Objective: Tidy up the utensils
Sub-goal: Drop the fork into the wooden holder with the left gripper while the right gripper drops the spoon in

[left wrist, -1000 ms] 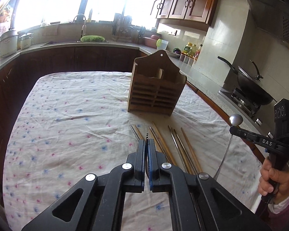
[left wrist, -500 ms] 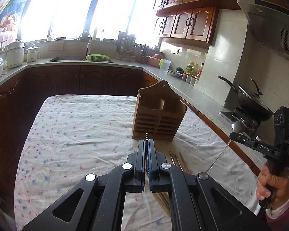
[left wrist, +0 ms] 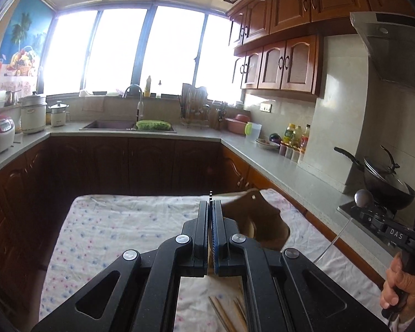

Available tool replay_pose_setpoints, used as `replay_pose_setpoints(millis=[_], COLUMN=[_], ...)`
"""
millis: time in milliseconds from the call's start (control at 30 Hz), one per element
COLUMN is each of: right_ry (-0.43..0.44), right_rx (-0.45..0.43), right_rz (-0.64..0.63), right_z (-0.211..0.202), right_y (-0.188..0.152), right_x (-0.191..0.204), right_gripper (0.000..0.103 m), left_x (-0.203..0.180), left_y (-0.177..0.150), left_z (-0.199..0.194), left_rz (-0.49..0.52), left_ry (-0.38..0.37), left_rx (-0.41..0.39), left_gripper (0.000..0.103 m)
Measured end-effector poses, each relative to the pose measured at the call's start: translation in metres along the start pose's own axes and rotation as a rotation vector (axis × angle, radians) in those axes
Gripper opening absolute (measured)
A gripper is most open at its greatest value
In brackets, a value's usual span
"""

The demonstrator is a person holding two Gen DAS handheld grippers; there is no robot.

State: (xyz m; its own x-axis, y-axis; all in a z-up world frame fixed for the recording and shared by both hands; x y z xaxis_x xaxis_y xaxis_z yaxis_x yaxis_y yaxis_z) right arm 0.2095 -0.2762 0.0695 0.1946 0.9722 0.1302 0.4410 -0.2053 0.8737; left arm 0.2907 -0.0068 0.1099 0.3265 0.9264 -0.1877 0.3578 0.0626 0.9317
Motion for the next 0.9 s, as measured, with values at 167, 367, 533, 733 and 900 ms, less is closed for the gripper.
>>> replay_pose_setpoints(millis=[167,367,533,733,900], right_ry=[-0.032,-0.064,-0.071,-0.060,-0.055], right_rx=[-0.069,-0.111,-0.071,-0.004,0.068], right_rz=[-0.055,-0.113,-0.136,-0.152,-0.152], right_z=[0.020,0.058,0.099,0.132,0.149], right_y=[0.040,0.061,0.045,0.008,-0.018], right_x=[0.008,0.016,0.018,0.019,0.016], right_gripper=[0.002,0.002,0.002,0.002,0.002], left_x=[-0.003,-0.009,-0.021,-0.027,-0.032], left_y=[0.030,0.028,-0.011,-0.046,-0.059], left_z=[0.040,0.106,0.164,0.212,0.235], left_rz=[0.048,0.087,0.087,0.079,0.100], left_ry=[0.074,0.150,0.156,0.108,0.077], left_rx=[-0.073,-0.109,-0.048,0.037,0.075], left_gripper=[0.000,0.000,0.000,0.001,0.001])
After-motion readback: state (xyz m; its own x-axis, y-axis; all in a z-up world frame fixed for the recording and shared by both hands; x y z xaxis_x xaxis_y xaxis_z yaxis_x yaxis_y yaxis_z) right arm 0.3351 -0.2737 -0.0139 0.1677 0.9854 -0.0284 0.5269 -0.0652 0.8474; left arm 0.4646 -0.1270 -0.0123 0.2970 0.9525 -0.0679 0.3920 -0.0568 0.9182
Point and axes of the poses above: each gripper's, at about its wrist camera, not at the fingertips, and z roughly the way its jaws point, x to its left, y to its top, the point moved 10 cm from there along z, roughly the way its jaws point, and after that the axes turned 5 degrees about -y, right-handed, at the moved point
